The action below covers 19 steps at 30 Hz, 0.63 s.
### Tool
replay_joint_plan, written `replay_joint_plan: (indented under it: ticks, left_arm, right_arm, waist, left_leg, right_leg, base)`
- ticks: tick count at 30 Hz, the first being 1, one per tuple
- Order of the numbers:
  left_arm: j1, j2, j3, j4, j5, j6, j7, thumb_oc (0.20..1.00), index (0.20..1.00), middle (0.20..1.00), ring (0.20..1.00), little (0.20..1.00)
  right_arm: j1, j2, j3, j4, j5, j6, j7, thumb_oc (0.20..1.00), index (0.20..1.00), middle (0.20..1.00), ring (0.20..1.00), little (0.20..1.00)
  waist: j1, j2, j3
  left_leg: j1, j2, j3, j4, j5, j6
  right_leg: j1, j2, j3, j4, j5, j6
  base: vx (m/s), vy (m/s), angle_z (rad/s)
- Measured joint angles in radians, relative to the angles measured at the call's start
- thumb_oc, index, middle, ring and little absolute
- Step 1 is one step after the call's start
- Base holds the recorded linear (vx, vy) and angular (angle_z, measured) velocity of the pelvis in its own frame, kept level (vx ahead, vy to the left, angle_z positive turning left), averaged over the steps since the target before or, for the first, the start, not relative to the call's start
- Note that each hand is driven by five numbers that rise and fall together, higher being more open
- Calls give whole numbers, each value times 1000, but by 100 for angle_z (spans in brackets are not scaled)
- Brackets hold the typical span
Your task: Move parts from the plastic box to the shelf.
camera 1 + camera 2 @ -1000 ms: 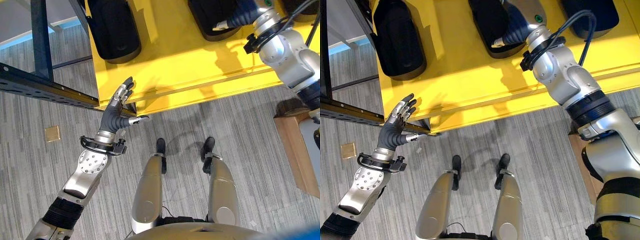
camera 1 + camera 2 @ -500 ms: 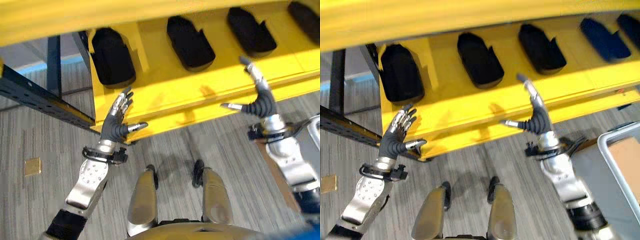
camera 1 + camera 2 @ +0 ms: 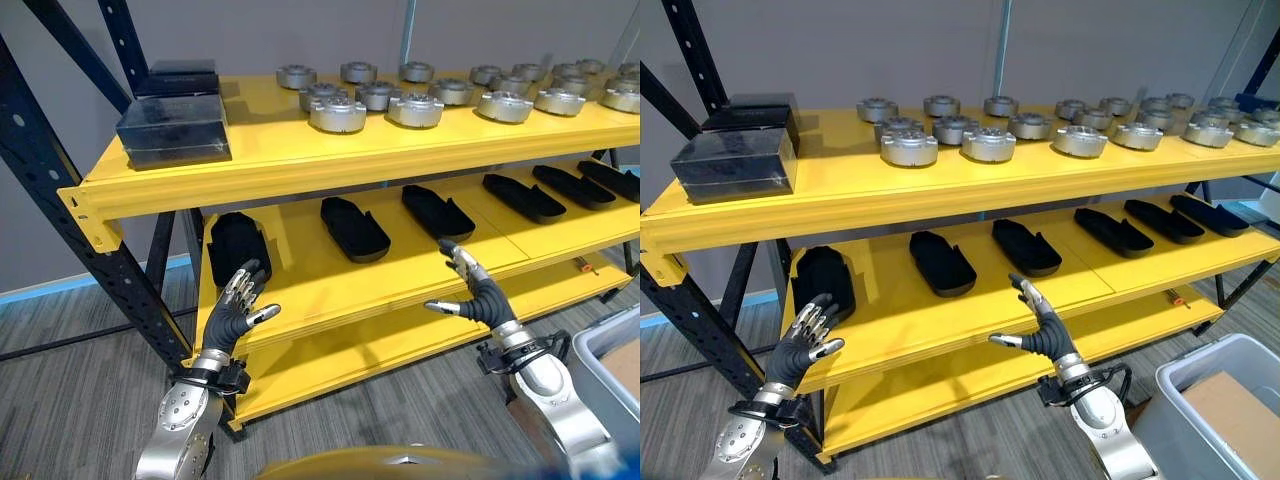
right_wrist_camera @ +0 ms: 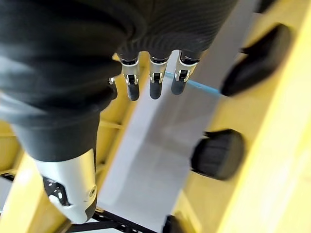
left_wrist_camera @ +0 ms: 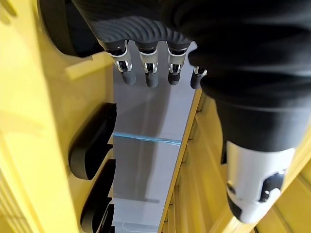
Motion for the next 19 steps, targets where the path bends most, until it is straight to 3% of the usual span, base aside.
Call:
replay_joint_plan:
  ticks: [10, 19]
  left_arm:
    - [-12, -76, -2, 24, -5, 3, -12, 1000, 1000, 1000, 1000, 1000]
    - [-39, -104, -1, 91, -4, 6, 14, 1000, 1000, 1000, 1000, 1000]
  right_arm:
    - [3, 20, 10, 48, 65, 20, 19, 1000, 1000, 1000, 1000, 1000]
    - [3, 32, 11, 57, 107, 42, 15, 1000, 1000, 1000, 1000, 1000]
  waist:
    - [-17, 70, -8]
    - [-20, 83, -8]
  left_leg:
    - [60, -2, 24, -206, 97, 9]
    - [87, -7, 34, -294, 144, 9]
  right_leg:
    - [41, 29, 2, -188, 98, 11]
    - [110, 47, -7, -369, 187, 24]
  base:
    - [4, 9, -4]
    - [8, 4, 0]
